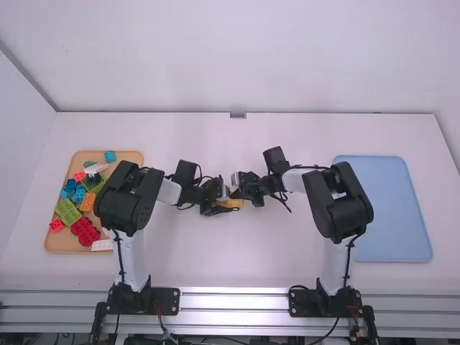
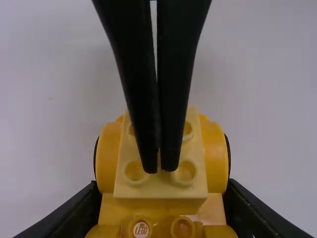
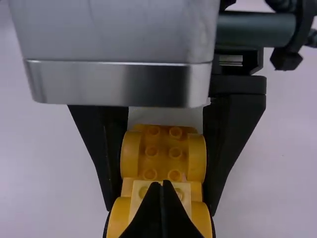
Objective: Assemble lego blocks to make yellow taxi
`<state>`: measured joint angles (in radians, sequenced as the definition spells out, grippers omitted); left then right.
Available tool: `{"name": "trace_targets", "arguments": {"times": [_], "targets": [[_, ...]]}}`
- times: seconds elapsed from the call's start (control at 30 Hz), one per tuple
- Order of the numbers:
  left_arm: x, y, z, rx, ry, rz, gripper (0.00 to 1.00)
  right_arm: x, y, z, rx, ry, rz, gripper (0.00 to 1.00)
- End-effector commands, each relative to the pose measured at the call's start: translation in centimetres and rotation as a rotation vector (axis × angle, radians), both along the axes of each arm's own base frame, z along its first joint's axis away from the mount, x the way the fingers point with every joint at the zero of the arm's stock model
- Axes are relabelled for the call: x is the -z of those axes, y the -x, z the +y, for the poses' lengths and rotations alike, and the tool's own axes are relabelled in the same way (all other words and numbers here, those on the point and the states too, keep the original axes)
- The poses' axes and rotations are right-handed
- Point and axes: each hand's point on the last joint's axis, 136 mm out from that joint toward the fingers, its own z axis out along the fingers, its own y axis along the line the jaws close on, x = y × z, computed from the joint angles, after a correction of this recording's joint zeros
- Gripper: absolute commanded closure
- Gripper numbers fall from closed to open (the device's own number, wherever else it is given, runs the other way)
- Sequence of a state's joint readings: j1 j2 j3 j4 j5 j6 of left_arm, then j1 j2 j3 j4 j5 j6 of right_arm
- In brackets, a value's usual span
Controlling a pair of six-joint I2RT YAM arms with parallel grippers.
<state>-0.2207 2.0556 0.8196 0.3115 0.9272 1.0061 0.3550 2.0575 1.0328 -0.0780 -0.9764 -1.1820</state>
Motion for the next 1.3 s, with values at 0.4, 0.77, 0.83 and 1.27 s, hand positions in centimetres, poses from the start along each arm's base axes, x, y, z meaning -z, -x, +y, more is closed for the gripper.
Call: {"name": "trace_targets", "arguments": {"times": [0.4,0.77,0.83,1.27], "targets": [[0.8,0.6,0.1,-0.002,-0.006,0.028,0.35,-9.3,-4.6,-4.9,0.196,-0.065,-0.113,0.01],[0.4,0.3,0.6,-0.026,-0.041,0.027,0.01,-8.0,-5.1,-7.4,0.327,0.053,-0.024,0.01],[0.1,-0.1,1.4,-0.06,-0.087,0.022,0.01,-8.1,-5.2,-7.3,0.327,0.053,-0.026,0.01],[-11.1,-1.3,10.5,-0.409,-0.162,0.006,0.01,-8.3,-5.6,-7.3,0.33,0.047,-0.051,0.02]]}}
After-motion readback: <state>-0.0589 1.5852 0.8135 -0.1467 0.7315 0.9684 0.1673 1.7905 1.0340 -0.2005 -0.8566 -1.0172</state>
